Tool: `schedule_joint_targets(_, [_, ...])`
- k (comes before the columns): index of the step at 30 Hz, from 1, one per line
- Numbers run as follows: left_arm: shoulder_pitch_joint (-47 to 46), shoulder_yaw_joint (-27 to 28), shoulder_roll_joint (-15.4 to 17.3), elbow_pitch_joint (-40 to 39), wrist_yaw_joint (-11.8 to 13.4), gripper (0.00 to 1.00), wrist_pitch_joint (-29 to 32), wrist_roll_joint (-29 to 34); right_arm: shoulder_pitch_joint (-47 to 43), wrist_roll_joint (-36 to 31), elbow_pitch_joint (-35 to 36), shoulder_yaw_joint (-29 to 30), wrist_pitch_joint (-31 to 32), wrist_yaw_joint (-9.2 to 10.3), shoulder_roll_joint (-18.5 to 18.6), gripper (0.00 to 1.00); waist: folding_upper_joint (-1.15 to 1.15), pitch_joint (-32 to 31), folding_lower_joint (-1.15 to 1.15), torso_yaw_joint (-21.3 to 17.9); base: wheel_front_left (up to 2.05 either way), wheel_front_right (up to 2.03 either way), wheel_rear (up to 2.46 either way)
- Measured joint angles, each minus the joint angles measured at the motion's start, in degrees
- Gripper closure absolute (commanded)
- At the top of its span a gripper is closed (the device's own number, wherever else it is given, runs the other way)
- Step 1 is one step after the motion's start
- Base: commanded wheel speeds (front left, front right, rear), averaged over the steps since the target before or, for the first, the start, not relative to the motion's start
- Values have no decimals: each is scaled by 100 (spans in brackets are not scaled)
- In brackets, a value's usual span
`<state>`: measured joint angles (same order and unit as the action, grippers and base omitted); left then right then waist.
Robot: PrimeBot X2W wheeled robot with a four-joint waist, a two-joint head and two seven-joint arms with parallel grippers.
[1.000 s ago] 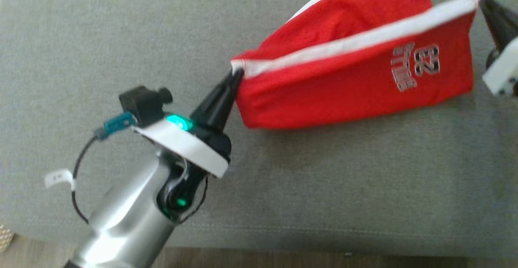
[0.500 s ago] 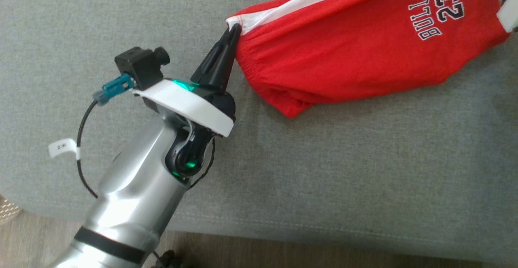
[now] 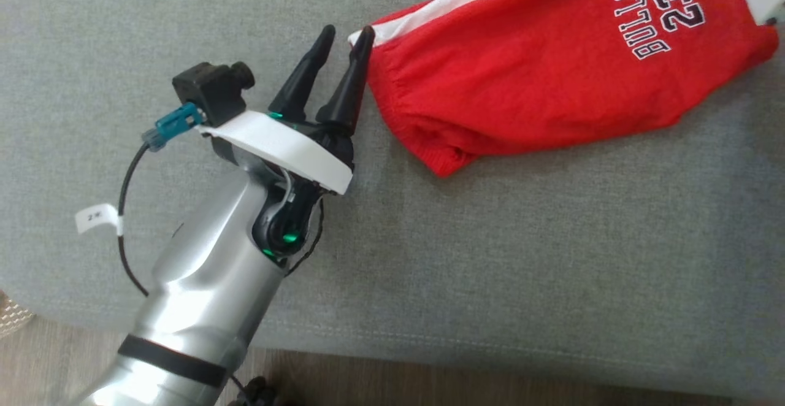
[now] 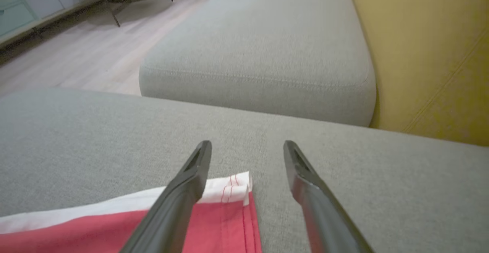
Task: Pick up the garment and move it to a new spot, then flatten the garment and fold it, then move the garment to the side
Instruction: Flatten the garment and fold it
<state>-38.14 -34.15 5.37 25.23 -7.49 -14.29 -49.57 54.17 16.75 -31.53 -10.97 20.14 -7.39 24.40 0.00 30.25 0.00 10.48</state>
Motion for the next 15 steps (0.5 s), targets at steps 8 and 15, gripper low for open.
schedule_joint_targets(8, [342, 632, 7, -444, 474, 0, -2, 1346, -589, -40, 38, 204, -1009, 1, -145, 0, 0, -344, 0, -63, 0, 0, 0])
schedule_joint_targets(15, [1563, 1078, 0, -1956, 1503, 0, -41, 3552, -1855, 94, 104, 200, -1427, 1, -494, 0, 0, -786, 0, -188, 0, 0, 0])
